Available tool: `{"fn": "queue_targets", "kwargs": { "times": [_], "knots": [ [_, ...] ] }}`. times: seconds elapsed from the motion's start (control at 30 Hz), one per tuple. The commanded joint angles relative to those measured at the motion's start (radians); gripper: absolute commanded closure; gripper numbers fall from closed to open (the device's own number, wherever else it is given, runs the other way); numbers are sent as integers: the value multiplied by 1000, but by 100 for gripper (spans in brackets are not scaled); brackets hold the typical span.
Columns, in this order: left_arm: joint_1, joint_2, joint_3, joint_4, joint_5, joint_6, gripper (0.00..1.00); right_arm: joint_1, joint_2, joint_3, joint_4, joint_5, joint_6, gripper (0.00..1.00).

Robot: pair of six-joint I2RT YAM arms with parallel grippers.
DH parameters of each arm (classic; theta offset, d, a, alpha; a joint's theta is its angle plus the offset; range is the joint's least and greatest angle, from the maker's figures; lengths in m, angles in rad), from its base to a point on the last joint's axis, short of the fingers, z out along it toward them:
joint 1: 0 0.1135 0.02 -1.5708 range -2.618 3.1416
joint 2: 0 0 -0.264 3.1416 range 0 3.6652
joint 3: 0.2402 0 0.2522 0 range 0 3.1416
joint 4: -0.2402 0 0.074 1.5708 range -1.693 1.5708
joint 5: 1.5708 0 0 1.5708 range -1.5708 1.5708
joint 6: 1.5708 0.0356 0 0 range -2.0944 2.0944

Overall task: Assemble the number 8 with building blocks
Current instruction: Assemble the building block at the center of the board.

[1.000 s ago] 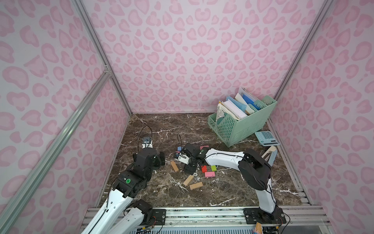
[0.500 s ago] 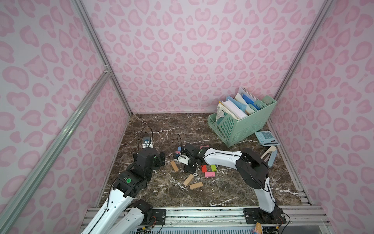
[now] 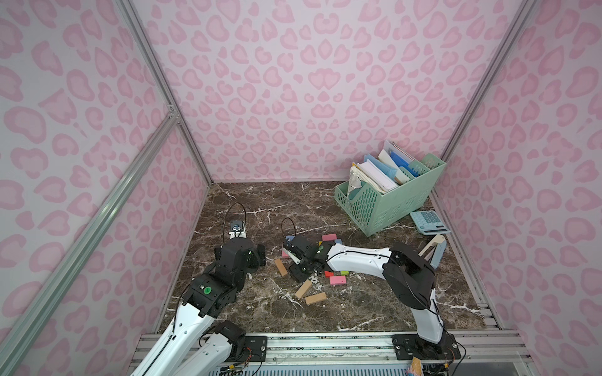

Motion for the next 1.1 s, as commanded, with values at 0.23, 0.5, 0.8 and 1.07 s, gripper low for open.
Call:
{"fn": "queue_targets", "kwargs": {
  "times": [0.23,0.5,0.8,1.07],
  "knots": [
    [1,-13,-2,14,-15,12,2,8,23,38,54,36,338,70],
    [1,-16,-6,17,-14,13,2,32,138,216,-99,151,404,76],
    [1,-22,-9,20,-17,14,2,65,264,419,-281,274,443,79],
    [1,-24,-11,21,-17,16,2,65,230,402,-267,292,460,78]
  ]
}}
